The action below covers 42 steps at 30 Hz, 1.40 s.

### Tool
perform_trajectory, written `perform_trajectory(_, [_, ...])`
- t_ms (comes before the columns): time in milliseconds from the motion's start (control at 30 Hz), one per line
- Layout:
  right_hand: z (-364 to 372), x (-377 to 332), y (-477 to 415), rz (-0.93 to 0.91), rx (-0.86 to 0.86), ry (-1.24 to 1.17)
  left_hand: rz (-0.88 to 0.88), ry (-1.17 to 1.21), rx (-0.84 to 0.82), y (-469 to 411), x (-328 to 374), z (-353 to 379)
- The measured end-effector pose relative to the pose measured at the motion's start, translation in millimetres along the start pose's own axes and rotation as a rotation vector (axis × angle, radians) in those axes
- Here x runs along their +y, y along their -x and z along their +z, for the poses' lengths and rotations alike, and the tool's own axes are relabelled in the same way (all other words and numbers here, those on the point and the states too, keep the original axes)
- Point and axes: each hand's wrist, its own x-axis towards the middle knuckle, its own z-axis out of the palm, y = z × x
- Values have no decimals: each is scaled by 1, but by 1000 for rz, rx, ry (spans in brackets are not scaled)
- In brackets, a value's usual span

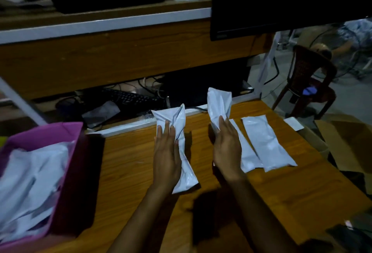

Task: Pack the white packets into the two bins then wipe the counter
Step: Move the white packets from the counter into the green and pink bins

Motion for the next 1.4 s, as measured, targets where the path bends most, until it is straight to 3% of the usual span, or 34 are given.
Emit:
perform_trajectory(200, [44,-95,95,6,9,-178,-8,-71,87,45,-18,-122])
perform_trajectory(467, [126,-251,178,-104,-105,-326,-20,-169,159,83,-101,-292])
perform_trajectory(633, [187,-332,216,-179,-165,-359,-25,-236,228,95,-162,-389])
perform_trajectory(800, [234,-408,226,-207,-274,-246,-28,-361,194,87,-226,-471])
perform_trajectory(1000, [301,-472,226,-249,-402,-131,-125,-585,60,74,-306,-525])
perform_trajectory(1167, [367,-496,240,-217,-627,42,-294,-709,-349,67,-360,-531])
perform_trajectory(1267, [400,-491,256,-153,-789,268,-509,-737,-600,64,-378,-527])
perform_trajectory(1400, [409,-485,247,-187,-818,306,-470,-593,-519,64,-392,-526])
